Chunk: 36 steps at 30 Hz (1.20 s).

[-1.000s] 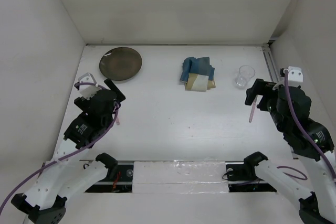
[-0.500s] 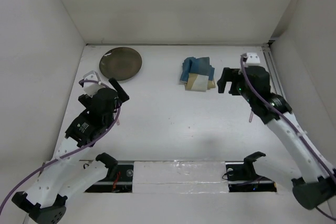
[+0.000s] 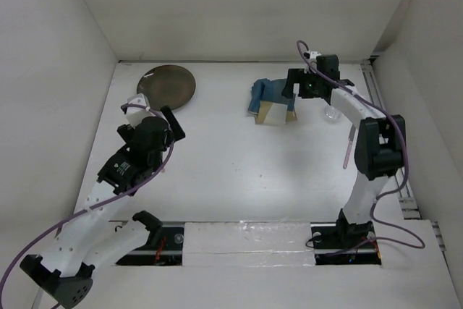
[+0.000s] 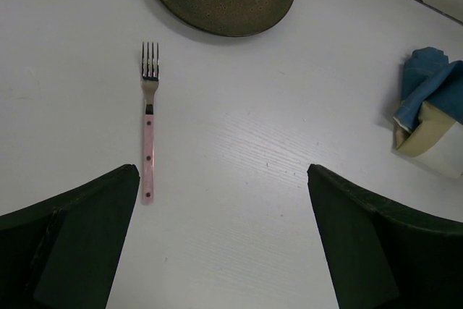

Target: Set the dinner table for one person

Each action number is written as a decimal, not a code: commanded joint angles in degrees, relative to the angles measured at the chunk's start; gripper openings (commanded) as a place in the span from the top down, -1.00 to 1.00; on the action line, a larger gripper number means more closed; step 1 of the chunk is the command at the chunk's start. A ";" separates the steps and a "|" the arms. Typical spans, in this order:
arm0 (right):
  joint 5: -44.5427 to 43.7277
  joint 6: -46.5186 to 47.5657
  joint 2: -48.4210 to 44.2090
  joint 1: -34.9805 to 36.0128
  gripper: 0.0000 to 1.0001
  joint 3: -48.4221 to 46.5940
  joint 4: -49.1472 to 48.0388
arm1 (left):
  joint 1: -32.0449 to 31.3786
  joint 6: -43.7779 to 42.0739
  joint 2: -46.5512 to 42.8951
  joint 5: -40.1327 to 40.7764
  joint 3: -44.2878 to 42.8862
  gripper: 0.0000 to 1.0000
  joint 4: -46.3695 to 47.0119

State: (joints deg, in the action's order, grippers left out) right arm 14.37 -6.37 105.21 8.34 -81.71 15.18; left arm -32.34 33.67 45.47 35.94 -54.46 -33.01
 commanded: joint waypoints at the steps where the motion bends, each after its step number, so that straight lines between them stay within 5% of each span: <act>1: 12.07 1.80 6.37 -1.04 -1.00 -6.78 -6.04 | 0.26 -1.15 0.93 -0.52 -0.12 -1.00 1.90; 11: 15.76 2.86 18.97 -1.04 -0.90 -22.69 -3.94 | 0.26 -2.21 3.39 -2.19 -0.12 -1.00 1.90; 16: 19.20 3.22 16.09 -0.52 0.69 -21.49 -5.93 | 0.26 -2.21 3.39 -2.19 -0.12 -1.00 1.90; 18: 19.20 3.21 14.77 -0.52 0.76 -20.94 -5.95 | 0.26 -2.21 3.39 -2.19 -0.12 -1.00 1.90; 19: 19.20 2.69 13.63 -0.52 0.96 -20.94 -5.95 | 0.26 -2.21 3.39 -2.19 -0.12 -1.00 1.90; 29: 19.57 12.24 -2.08 10.09 1.00 -8.57 -8.32 | 0.26 -2.21 2.87 -1.67 -0.12 -1.00 1.90; 36: 12.54 8.14 -18.33 20.81 0.89 18.22 -21.66 | 0.26 -2.21 2.95 -1.67 -0.12 -1.00 1.90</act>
State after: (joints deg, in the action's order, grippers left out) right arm 30.15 3.05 92.60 26.76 -70.00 2.11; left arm -32.25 31.97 48.88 33.63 -54.46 -32.38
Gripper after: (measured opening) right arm 0.058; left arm 0.997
